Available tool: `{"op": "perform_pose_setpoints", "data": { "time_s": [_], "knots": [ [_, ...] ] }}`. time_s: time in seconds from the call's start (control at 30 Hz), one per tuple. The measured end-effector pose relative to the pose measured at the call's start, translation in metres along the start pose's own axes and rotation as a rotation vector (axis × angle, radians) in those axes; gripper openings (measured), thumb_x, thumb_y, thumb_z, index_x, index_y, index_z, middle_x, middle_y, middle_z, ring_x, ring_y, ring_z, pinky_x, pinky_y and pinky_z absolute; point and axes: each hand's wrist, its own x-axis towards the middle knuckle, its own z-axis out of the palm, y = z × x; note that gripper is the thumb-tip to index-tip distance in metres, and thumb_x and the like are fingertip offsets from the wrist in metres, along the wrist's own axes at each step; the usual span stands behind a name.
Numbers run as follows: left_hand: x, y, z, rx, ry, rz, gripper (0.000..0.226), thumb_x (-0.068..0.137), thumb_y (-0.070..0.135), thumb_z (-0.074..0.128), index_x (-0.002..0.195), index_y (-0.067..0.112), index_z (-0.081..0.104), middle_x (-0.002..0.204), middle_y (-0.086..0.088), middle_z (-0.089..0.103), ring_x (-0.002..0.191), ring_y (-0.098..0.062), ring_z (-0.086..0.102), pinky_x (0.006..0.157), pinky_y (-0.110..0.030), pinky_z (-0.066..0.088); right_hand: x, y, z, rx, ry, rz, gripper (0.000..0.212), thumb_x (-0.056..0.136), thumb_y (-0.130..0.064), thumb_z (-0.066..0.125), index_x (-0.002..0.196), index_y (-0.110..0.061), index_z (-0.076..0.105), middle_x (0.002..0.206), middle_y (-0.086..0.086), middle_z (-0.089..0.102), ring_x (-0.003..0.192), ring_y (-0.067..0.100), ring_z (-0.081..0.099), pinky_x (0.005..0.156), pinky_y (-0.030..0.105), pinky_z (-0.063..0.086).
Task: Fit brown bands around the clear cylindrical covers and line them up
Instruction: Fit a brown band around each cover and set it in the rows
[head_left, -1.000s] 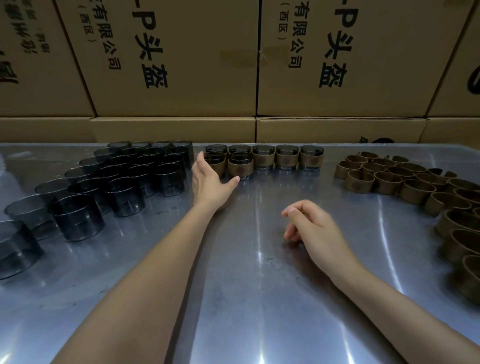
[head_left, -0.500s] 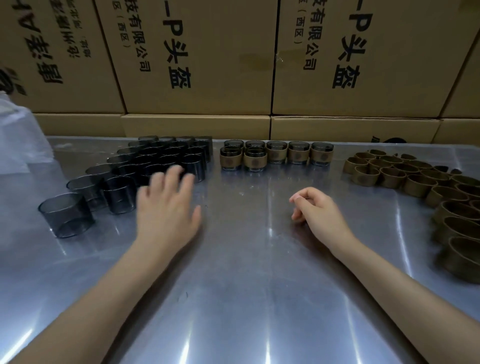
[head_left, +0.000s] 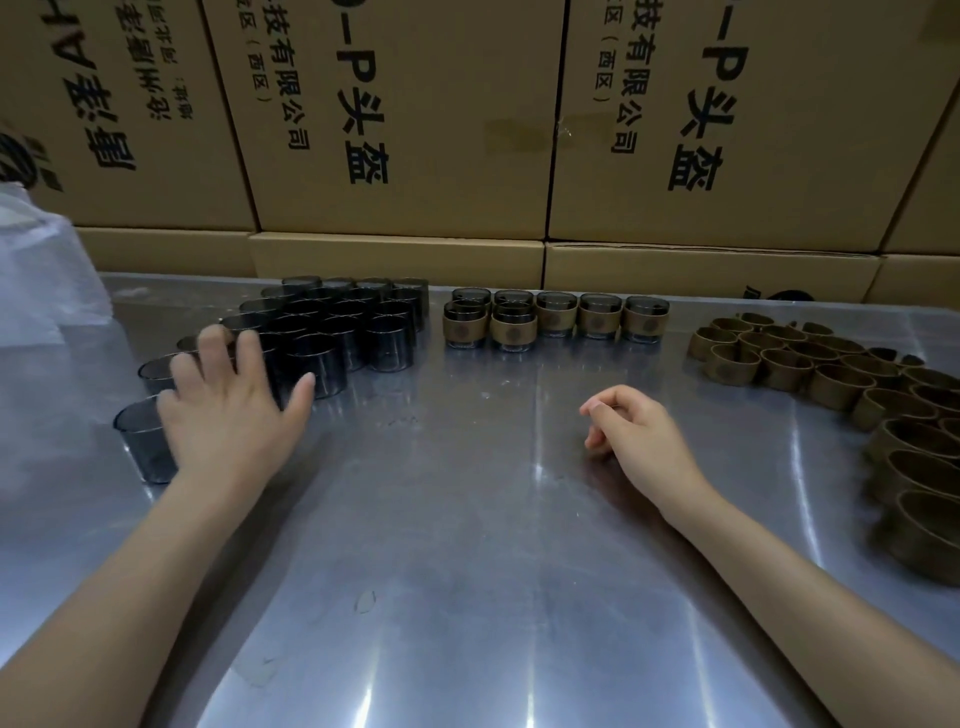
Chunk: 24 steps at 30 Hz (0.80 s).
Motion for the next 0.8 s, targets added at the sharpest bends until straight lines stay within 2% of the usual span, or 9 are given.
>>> {"op": "perform_pose_setpoints", "data": {
  "time_s": [0.2,0.33,0.4,0.47,0.53,0.57,0.63,0.7,0.8],
  "knots": [
    [-0.029,0.054,-0.010,-0.026,-0.077,0.214,0.070,0.091,0.061,0.037,0.140,0.011,0.033,0.134,-0.014,0.027,0.109,-0.035,0.039,0.078,-0.042,0.042,0.000,0.001,0.000,-0.005,0.000,0.000,0.019,0.096,-0.016,0.049,0.082,-0.020,0.062,0.059,-0.006,0.062,0.066,0.012,0.062,0.078,0.037,0.050],
    [-0.061,0.097,-0.019,-0.251,0.026,0.664,0.063,0.090,0.055,0.038,0.130,0.009,0.053,0.125,-0.015,0.047,0.094,-0.033,0.055,0.075,-0.041,0.051,0.002,0.001,0.000,-0.007,-0.002,-0.012,0.019,0.095,-0.014,0.049,0.082,-0.020,0.062,0.059,-0.005,0.062,0.064,0.010,0.061,0.077,0.036,0.049],
    [-0.073,0.114,-0.019,-0.384,0.055,0.897,0.056,0.088,0.048,0.047,0.132,0.014,0.050,0.127,-0.010,0.044,0.095,-0.030,0.056,0.081,-0.041,0.050,0.002,0.002,0.000,-0.005,-0.003,-0.028,0.019,0.095,-0.015,0.050,0.081,-0.021,0.062,0.058,-0.006,0.061,0.059,0.005,0.060,0.074,0.034,0.048],
    [-0.077,0.122,-0.016,-0.491,0.046,0.975,0.058,0.087,0.044,0.052,0.137,0.018,0.038,0.133,-0.004,0.035,0.112,-0.025,0.049,0.098,-0.038,0.041,0.002,0.003,-0.001,-0.013,-0.014,-0.041,0.019,0.095,-0.016,0.051,0.081,-0.022,0.062,0.060,-0.006,0.062,0.058,0.003,0.059,0.070,0.033,0.048],
    [-0.077,0.122,-0.009,-0.601,-0.053,0.887,0.069,0.087,0.047,0.054,0.144,0.019,0.026,0.144,-0.001,0.022,0.132,-0.021,0.033,0.113,-0.029,0.026,0.002,0.003,-0.001,-0.010,-0.036,-0.034,0.018,0.096,-0.014,0.051,0.084,-0.022,0.063,0.068,-0.004,0.065,0.066,0.008,0.063,0.074,0.038,0.052],
    [-0.076,0.121,-0.007,-0.655,-0.150,0.803,0.078,0.086,0.052,0.054,0.148,0.021,0.019,0.149,0.005,0.013,0.138,-0.017,0.026,0.113,-0.025,0.023,0.001,0.002,-0.001,-0.014,-0.049,-0.031,0.019,0.095,-0.012,0.050,0.086,-0.023,0.063,0.074,-0.002,0.067,0.071,0.013,0.065,0.077,0.040,0.053],
    [-0.073,0.120,0.000,-0.754,-0.427,0.626,0.092,0.083,0.061,0.056,0.152,0.026,0.005,0.150,0.023,0.001,0.140,-0.009,0.026,0.108,-0.022,0.029,0.001,0.002,-0.001,-0.084,-0.087,-0.050,0.024,0.092,-0.010,0.051,0.088,-0.032,0.061,0.085,-0.001,0.069,0.082,0.017,0.066,0.082,0.040,0.053],
    [-0.069,0.125,0.004,-0.798,-0.557,0.530,0.099,0.080,0.063,0.060,0.153,0.028,0.003,0.148,0.030,0.003,0.135,-0.009,0.038,0.105,-0.028,0.038,0.000,0.001,0.000,-0.186,-0.125,-0.084,0.024,0.089,-0.013,0.054,0.089,-0.037,0.058,0.089,-0.006,0.067,0.085,0.014,0.063,0.083,0.038,0.052],
    [-0.063,0.132,0.007,-0.929,-0.580,0.355,0.097,0.078,0.052,0.071,0.153,0.025,0.015,0.144,0.011,0.027,0.126,-0.010,0.048,0.105,-0.033,0.043,0.001,0.000,0.001,-0.217,-0.124,-0.099,0.022,0.086,-0.019,0.058,0.087,-0.041,0.057,0.086,-0.016,0.065,0.077,0.008,0.062,0.081,0.038,0.052]
  ]
}}
